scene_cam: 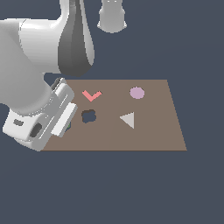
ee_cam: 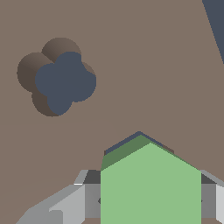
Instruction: Insert a designated object into the corresponding slot on a board.
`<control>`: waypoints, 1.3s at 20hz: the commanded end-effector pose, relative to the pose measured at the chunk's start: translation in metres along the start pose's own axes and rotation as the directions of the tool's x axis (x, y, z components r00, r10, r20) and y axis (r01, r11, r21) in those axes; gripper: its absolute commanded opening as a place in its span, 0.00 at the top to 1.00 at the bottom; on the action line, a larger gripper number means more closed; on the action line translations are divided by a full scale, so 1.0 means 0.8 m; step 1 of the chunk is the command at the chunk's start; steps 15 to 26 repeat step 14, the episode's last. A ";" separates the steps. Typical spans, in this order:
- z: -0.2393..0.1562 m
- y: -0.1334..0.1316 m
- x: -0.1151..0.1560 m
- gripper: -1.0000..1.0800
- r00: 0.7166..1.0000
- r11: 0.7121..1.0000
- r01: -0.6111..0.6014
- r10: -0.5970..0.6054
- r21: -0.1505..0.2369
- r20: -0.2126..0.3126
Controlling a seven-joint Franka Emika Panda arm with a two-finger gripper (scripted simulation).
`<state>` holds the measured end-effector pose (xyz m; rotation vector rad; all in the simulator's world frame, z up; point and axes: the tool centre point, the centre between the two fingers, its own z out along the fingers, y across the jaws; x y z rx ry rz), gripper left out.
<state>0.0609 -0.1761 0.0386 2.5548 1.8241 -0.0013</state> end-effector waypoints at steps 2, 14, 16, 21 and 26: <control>0.008 0.001 0.000 1.00 1.000 1.000 0.003 -0.003 0.001 0.000; 0.010 0.001 0.001 0.04 1.000 1.000 0.003 -0.003 0.001 0.000; 0.010 0.001 0.001 0.04 1.000 1.000 0.003 -0.003 0.001 0.000; 0.010 0.001 0.001 0.04 1.000 1.000 0.003 -0.003 0.001 0.000; 0.010 0.001 0.001 0.04 1.000 1.000 0.003 -0.003 0.001 0.000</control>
